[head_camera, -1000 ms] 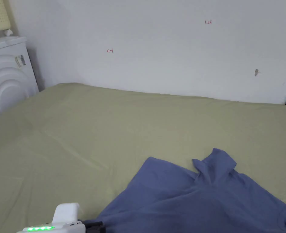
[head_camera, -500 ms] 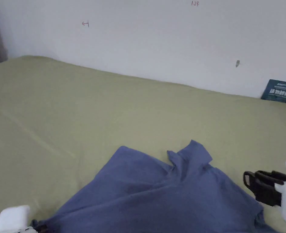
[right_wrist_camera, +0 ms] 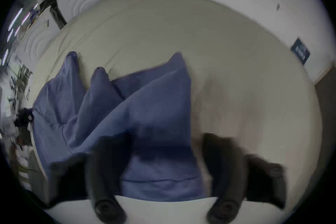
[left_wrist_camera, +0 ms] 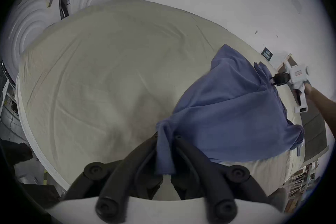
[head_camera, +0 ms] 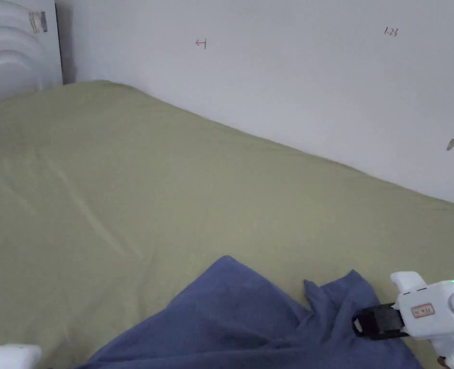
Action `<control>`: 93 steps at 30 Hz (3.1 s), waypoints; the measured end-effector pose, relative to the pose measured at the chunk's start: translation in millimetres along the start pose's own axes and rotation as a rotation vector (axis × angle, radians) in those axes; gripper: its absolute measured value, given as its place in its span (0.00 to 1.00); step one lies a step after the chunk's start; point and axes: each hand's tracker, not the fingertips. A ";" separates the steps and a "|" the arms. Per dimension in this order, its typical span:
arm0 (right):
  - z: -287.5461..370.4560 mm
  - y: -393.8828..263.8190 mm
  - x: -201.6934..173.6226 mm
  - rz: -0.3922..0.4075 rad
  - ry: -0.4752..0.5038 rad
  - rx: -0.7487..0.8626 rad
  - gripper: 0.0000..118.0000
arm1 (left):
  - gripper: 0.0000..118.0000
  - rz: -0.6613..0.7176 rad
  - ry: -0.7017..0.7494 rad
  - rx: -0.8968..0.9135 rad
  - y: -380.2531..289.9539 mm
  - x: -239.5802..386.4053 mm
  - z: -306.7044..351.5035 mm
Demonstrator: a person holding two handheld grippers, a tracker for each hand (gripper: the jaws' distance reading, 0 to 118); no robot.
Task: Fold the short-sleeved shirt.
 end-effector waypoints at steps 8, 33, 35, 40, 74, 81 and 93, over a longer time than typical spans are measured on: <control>54.6 -5.9 -29.0 0.051 -0.126 0.201 0.01 | 0.05 0.088 -0.045 0.002 10.6 -5.9 5.9; 416.4 84.9 -35.7 0.002 -0.441 0.948 0.01 | 0.05 -0.435 -0.093 0.512 378.0 152.6 145.6; 426.1 94.8 -31.5 -0.002 -0.458 0.962 0.01 | 0.05 -0.452 -0.086 0.539 394.7 165.7 151.4; 437.2 111.7 -10.8 -0.077 -0.459 1.008 0.01 | 0.05 -0.411 -0.110 0.592 439.4 180.1 161.4; 420.1 1.8 -74.8 0.116 -0.382 0.966 0.01 | 0.05 -0.504 -0.122 0.538 368.4 112.2 136.3; 409.0 -77.2 -88.3 0.108 -0.329 0.917 0.01 | 0.05 -0.528 -0.165 0.502 272.8 97.5 171.3; 331.4 -244.0 -141.4 -0.109 -0.207 0.785 0.01 | 0.05 -0.371 -0.263 0.317 109.9 19.9 151.6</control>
